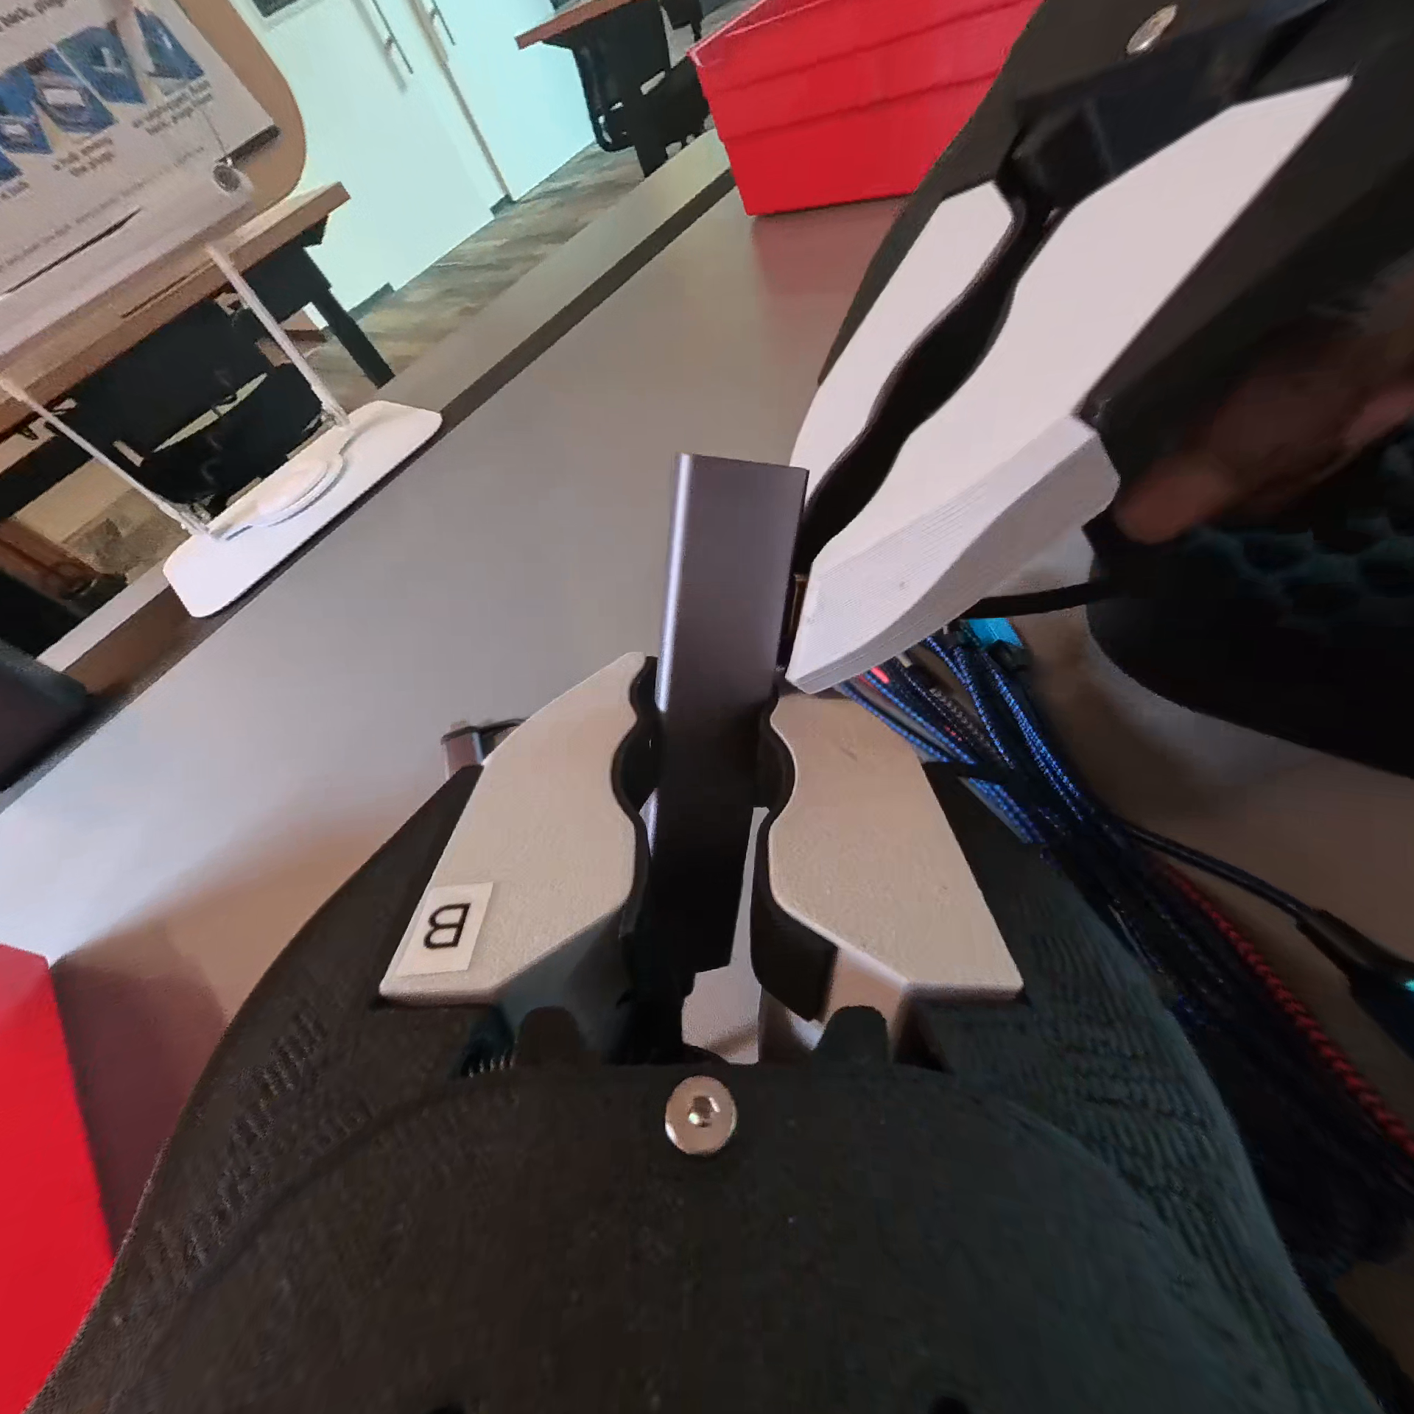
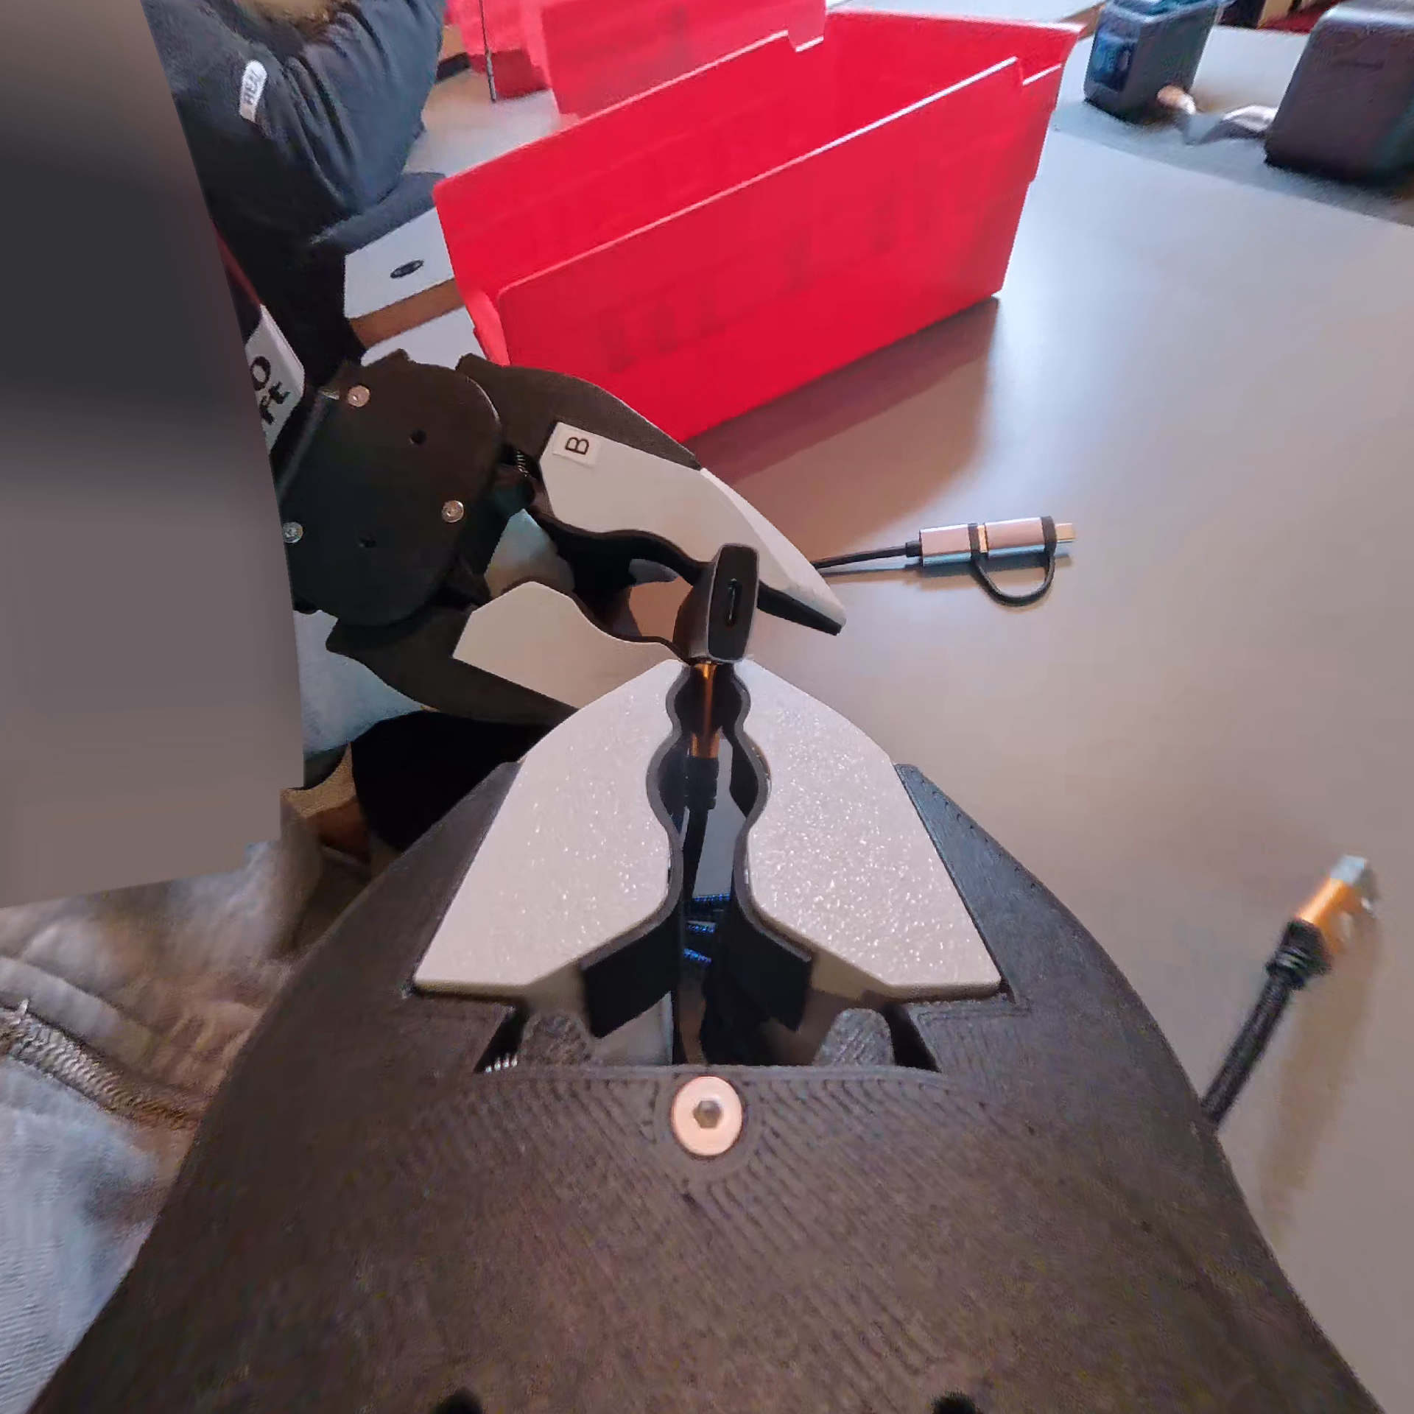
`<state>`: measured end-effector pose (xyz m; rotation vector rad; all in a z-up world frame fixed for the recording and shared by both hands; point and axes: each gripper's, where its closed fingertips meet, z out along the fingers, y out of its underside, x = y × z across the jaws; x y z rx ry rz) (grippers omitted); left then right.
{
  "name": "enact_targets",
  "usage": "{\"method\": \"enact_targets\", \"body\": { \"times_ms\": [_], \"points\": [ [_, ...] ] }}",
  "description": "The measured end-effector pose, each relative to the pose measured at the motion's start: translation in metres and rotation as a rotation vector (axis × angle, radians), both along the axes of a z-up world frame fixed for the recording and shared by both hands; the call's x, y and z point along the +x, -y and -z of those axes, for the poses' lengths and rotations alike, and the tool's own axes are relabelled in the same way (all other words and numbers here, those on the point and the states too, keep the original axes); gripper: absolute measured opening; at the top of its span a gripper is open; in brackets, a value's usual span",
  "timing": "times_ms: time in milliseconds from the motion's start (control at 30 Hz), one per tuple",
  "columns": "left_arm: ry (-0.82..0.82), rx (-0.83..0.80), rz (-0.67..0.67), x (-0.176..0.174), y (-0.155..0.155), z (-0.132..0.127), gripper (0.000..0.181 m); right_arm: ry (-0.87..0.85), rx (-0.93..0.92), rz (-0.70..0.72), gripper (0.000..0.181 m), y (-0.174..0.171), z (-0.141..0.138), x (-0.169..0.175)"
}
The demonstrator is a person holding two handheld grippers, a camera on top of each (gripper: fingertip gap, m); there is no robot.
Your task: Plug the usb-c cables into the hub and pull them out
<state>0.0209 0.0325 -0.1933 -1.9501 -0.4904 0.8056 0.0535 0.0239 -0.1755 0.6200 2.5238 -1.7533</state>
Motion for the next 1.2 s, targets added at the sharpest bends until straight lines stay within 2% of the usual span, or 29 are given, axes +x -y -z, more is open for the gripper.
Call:
{"method": "enact_targets", "body": {
  "times_ms": [133,267,433,567,633,733,800,867,933,1000,1100,1200],
  "points": [
    [-0.023,-0.059,0.025,0.003,-0.004,0.004,0.023,-0.060,0.061,-0.014,0.007,-0.005,0.005,0.003],
    [-0.024,-0.020,0.030,0.004,-0.003,0.000,0.023,-0.030,0.070,-0.045,0.007,-0.003,0.004,0.005],
    [0.075,0.104,-0.001,-0.002,0.005,-0.004,0.026,-0.097,-0.065,0.130,0.008,0.006,-0.002,-0.002],
    [0.121,0.184,-0.015,-0.005,0.009,-0.008,0.027,-0.258,-0.008,0.231,0.007,0.012,-0.009,-0.006],
    [0.131,0.197,-0.046,-0.007,0.012,-0.008,0.027,-0.318,0.045,0.193,0.008,0.014,-0.009,-0.009],
    [0.094,0.155,-0.080,-0.009,0.011,-0.007,0.024,-0.395,0.249,0.066,0.009,0.008,-0.008,-0.013],
    [0.118,0.200,-0.075,-0.009,0.014,-0.009,0.024,-0.424,0.201,0.153,0.009,0.011,-0.008,-0.013],
    [0.126,0.154,-0.075,-0.009,0.013,-0.003,0.026,-0.431,0.152,0.245,0.009,0.008,-0.002,-0.012],
    [0.108,0.119,-0.038,-0.005,0.007,-0.002,0.025,-0.422,0.212,0.185,0.009,0.002,-0.002,-0.008],
    [0.098,0.160,-0.024,-0.004,0.007,-0.007,0.025,-0.466,0.274,0.109,0.010,0.003,-0.008,-0.008],
    [0.143,0.200,-0.045,-0.006,0.012,-0.007,0.026,-0.295,0.032,0.225,0.008,0.010,-0.005,-0.007],
    [0.122,0.159,-0.014,-0.003,0.006,-0.005,0.026,-0.306,0.123,0.189,0.008,0.003,-0.005,-0.003]
  ]
}}
